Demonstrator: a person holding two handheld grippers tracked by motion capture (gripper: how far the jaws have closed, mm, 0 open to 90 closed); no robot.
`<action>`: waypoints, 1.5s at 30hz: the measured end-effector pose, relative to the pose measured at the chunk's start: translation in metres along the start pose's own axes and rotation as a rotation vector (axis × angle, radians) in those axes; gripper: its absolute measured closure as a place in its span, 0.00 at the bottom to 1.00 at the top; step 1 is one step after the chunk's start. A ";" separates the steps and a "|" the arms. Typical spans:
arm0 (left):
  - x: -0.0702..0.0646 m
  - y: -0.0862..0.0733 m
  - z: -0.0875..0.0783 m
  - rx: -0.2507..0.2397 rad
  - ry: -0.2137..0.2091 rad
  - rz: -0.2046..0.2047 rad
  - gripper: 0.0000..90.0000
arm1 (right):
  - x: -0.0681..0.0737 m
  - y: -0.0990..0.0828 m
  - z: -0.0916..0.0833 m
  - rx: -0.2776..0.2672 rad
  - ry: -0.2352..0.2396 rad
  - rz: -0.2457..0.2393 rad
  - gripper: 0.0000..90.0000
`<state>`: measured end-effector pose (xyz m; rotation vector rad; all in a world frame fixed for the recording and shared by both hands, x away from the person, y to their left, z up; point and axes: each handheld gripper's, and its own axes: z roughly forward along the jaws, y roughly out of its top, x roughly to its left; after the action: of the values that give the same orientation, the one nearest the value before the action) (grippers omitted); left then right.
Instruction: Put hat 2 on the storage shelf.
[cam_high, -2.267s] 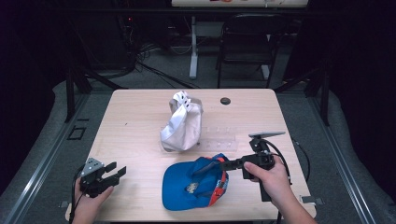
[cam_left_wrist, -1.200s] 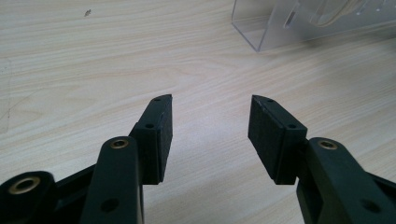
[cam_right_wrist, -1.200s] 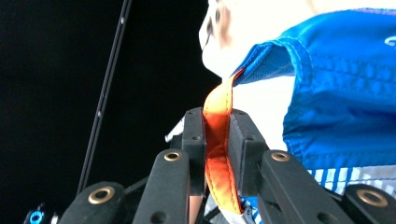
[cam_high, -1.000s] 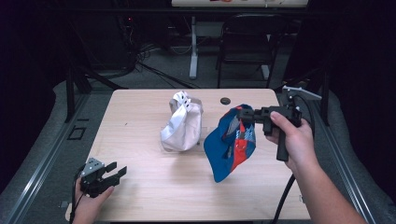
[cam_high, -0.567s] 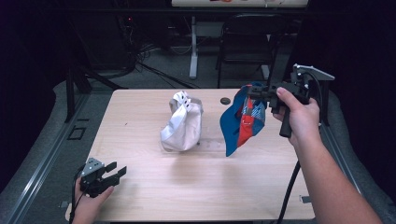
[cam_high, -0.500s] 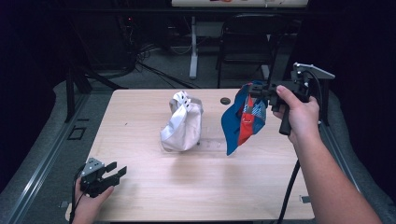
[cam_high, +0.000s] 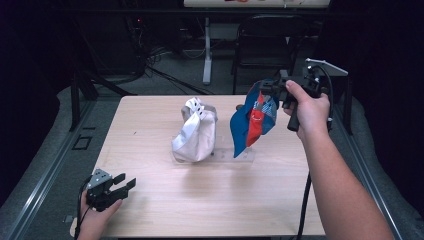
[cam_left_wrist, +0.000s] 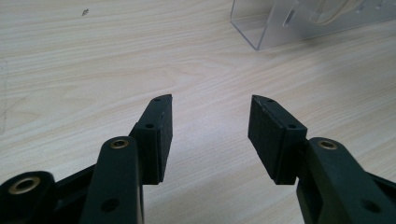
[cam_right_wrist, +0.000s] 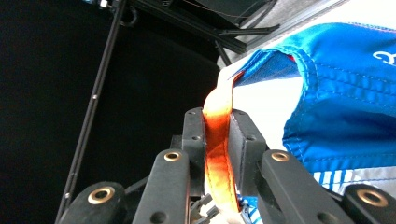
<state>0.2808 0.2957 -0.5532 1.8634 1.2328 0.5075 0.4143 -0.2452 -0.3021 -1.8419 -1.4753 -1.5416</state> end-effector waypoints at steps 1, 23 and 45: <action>0.000 0.000 -0.001 0.009 -0.003 0.001 0.56 | -0.001 0.000 0.002 0.000 -0.006 0.001 0.87; 0.000 0.001 0.000 0.015 -0.001 0.004 0.56 | -0.010 0.003 0.014 0.034 -0.043 0.013 0.87; -0.004 0.005 0.009 0.005 -0.020 0.019 0.56 | -0.044 -0.018 0.040 0.094 -0.099 0.025 0.86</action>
<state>0.2883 0.2879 -0.5536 1.8817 1.2062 0.4952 0.4255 -0.2284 -0.3608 -1.8986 -1.5345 -1.3637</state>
